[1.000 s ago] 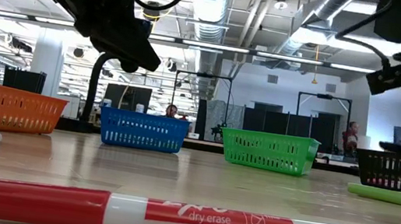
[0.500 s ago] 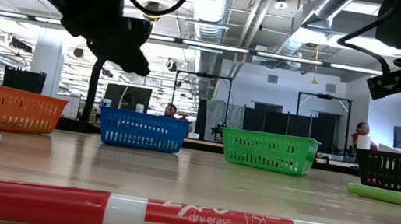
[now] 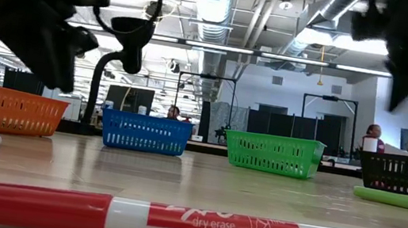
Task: Pick & Place Markers
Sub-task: Put the large light blue marker pen into the green basket
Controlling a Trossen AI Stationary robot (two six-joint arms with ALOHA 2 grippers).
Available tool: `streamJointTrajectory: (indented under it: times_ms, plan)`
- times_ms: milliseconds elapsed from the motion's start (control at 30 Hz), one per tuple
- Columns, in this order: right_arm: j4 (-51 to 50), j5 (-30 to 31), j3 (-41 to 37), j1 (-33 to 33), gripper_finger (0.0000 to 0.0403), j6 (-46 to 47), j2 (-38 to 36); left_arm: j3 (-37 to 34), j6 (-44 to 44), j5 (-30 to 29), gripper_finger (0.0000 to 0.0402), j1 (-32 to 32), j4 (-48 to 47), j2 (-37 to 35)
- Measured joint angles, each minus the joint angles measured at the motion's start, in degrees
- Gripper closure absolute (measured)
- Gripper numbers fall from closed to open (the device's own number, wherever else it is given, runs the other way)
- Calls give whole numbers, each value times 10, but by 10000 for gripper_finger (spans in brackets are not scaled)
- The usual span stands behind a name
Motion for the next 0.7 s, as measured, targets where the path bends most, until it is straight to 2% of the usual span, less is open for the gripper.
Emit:
streamJointTrajectory:
  times_ms: [167,400,600,700]
  plan:
    - [108,65,26,13,226,-52,0,0,-11,32,285,-17,-34,-14]
    - [301,133,26,35,239,-168,36,0,-11,40,263,-53,-40,40]
    - [410,138,25,33,243,-318,89,0,-11,25,251,-53,-43,70]
    - [429,137,25,28,242,-367,111,-4,-11,25,250,-54,-41,83]
